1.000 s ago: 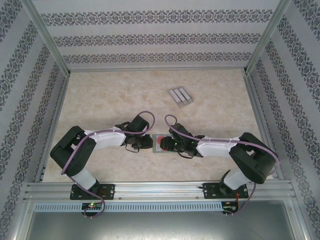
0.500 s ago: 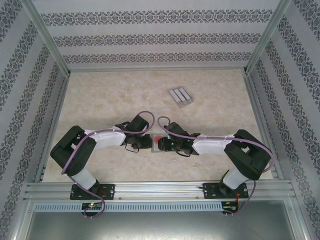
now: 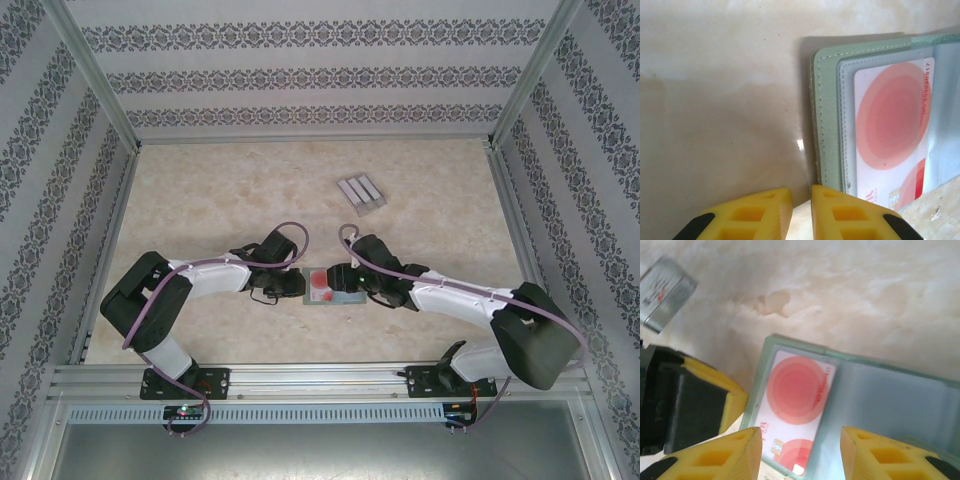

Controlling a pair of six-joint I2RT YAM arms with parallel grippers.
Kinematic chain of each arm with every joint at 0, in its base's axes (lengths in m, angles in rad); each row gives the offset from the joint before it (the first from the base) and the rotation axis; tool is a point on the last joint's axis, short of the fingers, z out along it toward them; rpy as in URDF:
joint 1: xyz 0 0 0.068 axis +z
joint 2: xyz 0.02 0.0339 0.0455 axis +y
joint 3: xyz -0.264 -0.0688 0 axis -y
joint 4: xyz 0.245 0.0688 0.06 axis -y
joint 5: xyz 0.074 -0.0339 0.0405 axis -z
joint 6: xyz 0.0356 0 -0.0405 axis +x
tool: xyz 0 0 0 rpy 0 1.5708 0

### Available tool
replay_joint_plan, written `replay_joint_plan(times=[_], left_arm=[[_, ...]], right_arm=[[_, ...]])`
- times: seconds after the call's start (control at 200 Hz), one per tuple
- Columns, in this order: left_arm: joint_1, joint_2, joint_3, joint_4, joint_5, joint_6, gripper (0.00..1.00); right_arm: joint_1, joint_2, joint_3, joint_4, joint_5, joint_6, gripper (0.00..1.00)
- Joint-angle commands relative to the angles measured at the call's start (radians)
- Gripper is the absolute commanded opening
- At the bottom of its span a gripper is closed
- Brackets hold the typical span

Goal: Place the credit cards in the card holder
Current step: Insert the credit card into the card slot.

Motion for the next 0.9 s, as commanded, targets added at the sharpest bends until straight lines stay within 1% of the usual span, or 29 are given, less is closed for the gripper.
replay_joint_plan(times=[0.0, 0.09, 0.25, 0.385, 0.49, 0.56, 0.664, 0.744, 0.894], left_arm=[[-0.014, 0.070, -0.050, 0.049, -0.022, -0.011, 0.23], [-0.013, 0.072, -0.064, 0.074, -0.014, -0.022, 0.23], [-0.011, 0.067, -0.055, 0.055, -0.021, -0.014, 0.24], [-0.010, 0.074, -0.071, 0.085, -0.001, -0.022, 0.24], [-0.008, 0.070, -0.060, 0.068, -0.013, -0.017, 0.24], [-0.008, 0.075, -0.069, 0.087, -0.002, -0.025, 0.24], [-0.007, 0.083, -0.063, 0.082, 0.004, -0.021, 0.24], [-0.007, 0.072, -0.061, 0.075, -0.006, -0.021, 0.24], [-0.007, 0.088, -0.064, 0.087, 0.010, -0.021, 0.24]], right_arm=[[-0.004, -0.021, -0.047, -0.045, 0.024, 0.044, 0.47], [0.003, -0.018, -0.076, -0.040, 0.006, 0.092, 0.50], [0.013, -0.039, -0.122, -0.054, 0.056, 0.112, 0.53], [0.017, -0.041, -0.144, -0.045, 0.060, 0.127, 0.55], [0.022, -0.008, -0.143, -0.015, 0.047, 0.138, 0.54], [0.031, 0.010, -0.127, -0.004, 0.031, 0.138, 0.52], [0.051, 0.023, -0.098, -0.004, 0.041, 0.121, 0.49], [0.052, 0.039, -0.081, 0.005, 0.039, 0.120, 0.48], [0.051, 0.066, -0.059, 0.053, 0.011, 0.130, 0.45]])
